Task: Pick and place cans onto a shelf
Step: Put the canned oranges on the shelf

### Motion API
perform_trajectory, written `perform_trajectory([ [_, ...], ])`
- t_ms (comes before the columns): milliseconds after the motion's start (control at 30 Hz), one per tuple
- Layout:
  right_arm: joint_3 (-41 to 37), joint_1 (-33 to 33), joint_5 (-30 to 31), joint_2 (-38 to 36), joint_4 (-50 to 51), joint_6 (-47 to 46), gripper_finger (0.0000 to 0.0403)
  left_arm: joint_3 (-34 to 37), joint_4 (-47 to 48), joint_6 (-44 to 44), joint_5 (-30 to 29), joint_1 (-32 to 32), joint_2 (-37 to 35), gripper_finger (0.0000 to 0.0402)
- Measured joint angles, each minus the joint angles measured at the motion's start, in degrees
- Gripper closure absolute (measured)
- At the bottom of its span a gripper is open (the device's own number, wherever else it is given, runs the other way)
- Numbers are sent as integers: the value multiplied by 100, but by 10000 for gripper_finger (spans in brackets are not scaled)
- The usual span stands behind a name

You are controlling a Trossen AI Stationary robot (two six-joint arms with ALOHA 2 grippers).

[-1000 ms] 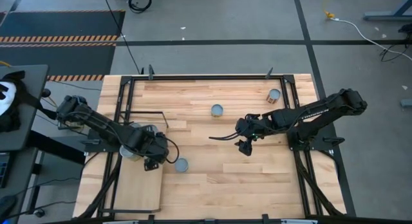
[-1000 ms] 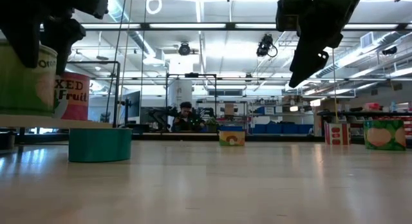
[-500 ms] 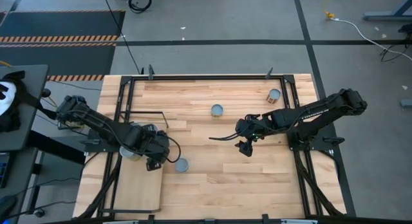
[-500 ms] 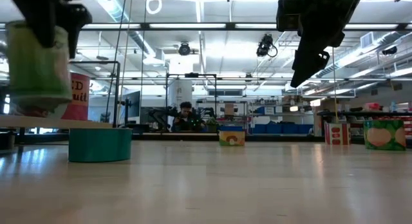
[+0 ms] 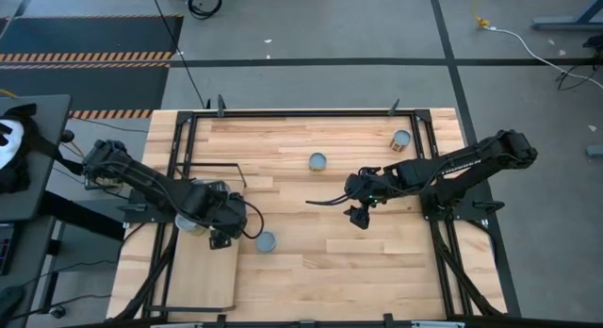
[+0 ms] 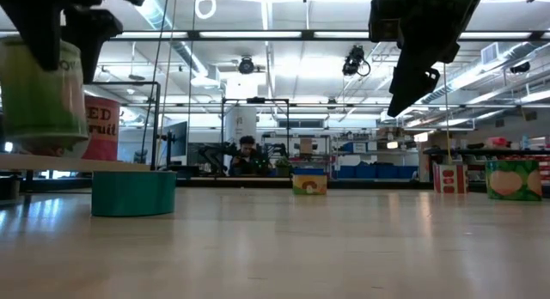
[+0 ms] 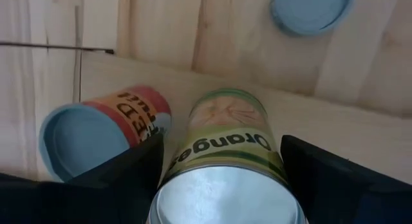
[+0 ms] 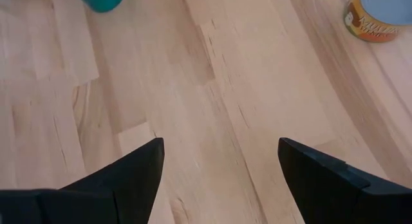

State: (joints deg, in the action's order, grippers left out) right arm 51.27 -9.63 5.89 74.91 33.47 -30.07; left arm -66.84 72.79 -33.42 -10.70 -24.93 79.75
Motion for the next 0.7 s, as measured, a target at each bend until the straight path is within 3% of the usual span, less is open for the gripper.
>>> perform_trajectory([
  [467,2,-7,-15,2,4,17,92,196,-10,-131,108,244,2,92],
  [700,2,-7,-15,2,4,20,92,198,-25,171,263,260,2,158],
])
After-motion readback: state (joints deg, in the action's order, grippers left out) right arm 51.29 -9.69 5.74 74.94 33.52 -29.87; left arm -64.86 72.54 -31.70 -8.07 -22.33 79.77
